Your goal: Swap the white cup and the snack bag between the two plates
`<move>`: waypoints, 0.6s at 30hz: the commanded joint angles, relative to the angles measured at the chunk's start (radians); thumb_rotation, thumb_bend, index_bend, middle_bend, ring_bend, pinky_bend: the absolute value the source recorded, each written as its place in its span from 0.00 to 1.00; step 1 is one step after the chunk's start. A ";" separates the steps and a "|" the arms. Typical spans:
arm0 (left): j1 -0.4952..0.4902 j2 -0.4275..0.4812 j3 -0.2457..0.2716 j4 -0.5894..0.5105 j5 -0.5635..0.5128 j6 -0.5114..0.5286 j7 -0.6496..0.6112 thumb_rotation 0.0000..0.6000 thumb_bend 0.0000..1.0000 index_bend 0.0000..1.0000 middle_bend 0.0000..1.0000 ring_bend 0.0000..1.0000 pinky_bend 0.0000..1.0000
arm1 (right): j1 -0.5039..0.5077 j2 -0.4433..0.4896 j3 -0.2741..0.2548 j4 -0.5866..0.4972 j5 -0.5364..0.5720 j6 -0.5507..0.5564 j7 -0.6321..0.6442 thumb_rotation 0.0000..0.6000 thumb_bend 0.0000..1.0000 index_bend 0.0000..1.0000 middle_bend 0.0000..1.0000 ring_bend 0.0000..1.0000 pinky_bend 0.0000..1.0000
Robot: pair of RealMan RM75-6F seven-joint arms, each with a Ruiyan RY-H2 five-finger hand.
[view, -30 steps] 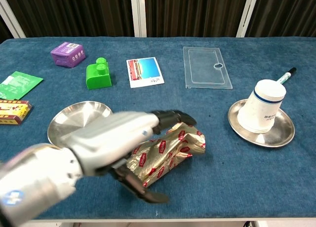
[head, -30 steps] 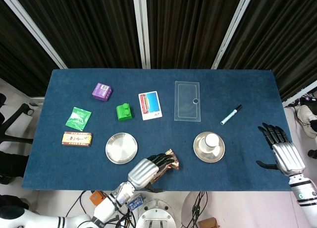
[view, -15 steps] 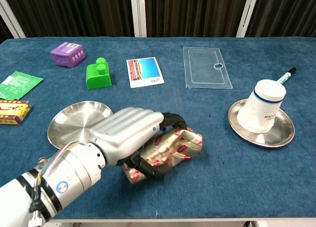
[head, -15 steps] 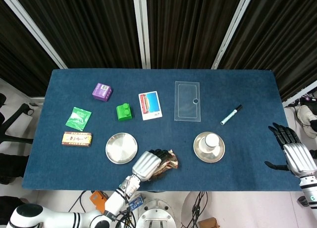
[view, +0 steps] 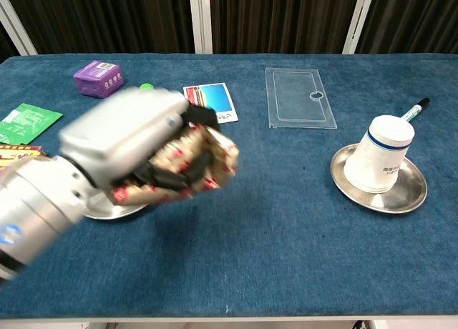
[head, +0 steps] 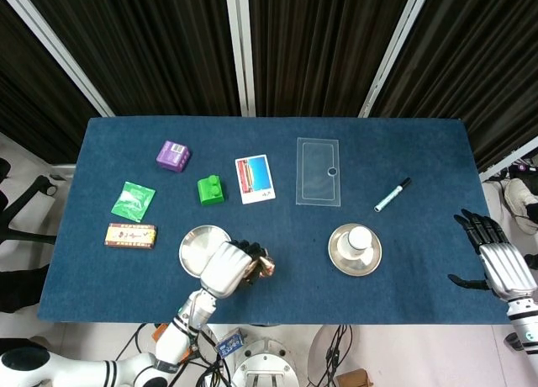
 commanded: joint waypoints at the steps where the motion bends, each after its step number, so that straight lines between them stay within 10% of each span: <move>1: 0.027 0.115 -0.025 -0.059 -0.007 0.046 0.000 1.00 0.51 0.54 0.59 0.58 0.73 | -0.003 0.000 0.002 -0.005 -0.005 -0.001 -0.006 1.00 0.21 0.00 0.00 0.00 0.03; 9: 0.019 0.101 -0.027 0.153 -0.075 -0.008 -0.081 1.00 0.46 0.54 0.59 0.57 0.72 | -0.008 -0.002 0.010 -0.021 -0.004 -0.015 -0.025 1.00 0.21 0.00 0.00 0.00 0.03; 18: 0.009 0.066 0.000 0.266 -0.050 -0.017 -0.113 1.00 0.15 0.33 0.38 0.40 0.62 | -0.024 0.010 0.014 -0.019 -0.024 0.006 0.001 1.00 0.21 0.00 0.00 0.00 0.03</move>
